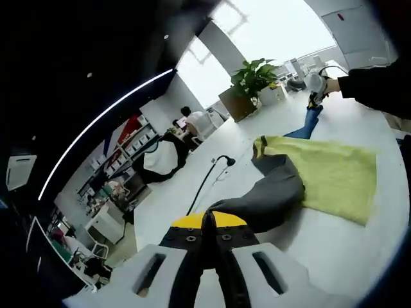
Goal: Fold the garment on the visible template until the final outline fits inside the template.
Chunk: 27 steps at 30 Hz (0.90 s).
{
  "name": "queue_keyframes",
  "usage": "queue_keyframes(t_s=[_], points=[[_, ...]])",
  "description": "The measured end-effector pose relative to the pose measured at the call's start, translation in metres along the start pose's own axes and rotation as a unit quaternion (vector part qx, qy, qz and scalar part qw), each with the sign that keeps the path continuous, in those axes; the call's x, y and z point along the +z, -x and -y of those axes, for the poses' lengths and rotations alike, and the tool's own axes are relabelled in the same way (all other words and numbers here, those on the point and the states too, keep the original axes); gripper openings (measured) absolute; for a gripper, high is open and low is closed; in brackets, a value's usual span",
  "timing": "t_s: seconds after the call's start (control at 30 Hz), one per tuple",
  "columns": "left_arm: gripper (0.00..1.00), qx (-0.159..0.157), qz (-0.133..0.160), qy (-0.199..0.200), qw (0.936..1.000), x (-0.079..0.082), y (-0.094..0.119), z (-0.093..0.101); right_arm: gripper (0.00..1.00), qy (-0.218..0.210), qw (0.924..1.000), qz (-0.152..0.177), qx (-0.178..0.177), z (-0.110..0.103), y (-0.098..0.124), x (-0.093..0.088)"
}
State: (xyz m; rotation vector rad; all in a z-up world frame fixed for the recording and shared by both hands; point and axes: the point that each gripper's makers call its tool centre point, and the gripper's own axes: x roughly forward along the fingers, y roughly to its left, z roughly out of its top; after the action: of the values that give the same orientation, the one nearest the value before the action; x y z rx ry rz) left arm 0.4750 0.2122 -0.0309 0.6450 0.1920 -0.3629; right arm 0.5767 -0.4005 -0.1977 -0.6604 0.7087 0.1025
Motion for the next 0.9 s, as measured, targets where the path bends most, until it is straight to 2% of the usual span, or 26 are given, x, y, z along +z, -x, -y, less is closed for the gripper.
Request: queue_keyframes(t_s=[0.3,0.5,0.7,0.8,0.9], points=[[0.02,0.04,-0.053,0.039,0.997,-0.045,-0.012,-0.056,0.0,0.01,0.9999,0.002,0.007,0.0,-0.001,0.0],[0.02,0.046,-0.1,0.051,0.9926,-0.078,-0.023,-0.079,0.0,0.026,0.9996,-0.002,0.007,0.001,-0.001,0.0],[0.02,0.045,-0.143,0.073,0.9861,-0.111,-0.034,-0.096,0.0,0.039,0.9991,-0.015,0.002,0.006,-0.005,0.0],[0.02,0.045,-0.157,0.072,0.9841,-0.122,-0.038,-0.099,0.0,0.084,0.9963,-0.008,-0.013,0.01,-0.008,0.001],[0.02,0.033,-0.181,0.068,0.9805,-0.141,-0.045,-0.101,0.0,0.057,0.9982,-0.014,-0.016,0.015,-0.011,-0.002]])
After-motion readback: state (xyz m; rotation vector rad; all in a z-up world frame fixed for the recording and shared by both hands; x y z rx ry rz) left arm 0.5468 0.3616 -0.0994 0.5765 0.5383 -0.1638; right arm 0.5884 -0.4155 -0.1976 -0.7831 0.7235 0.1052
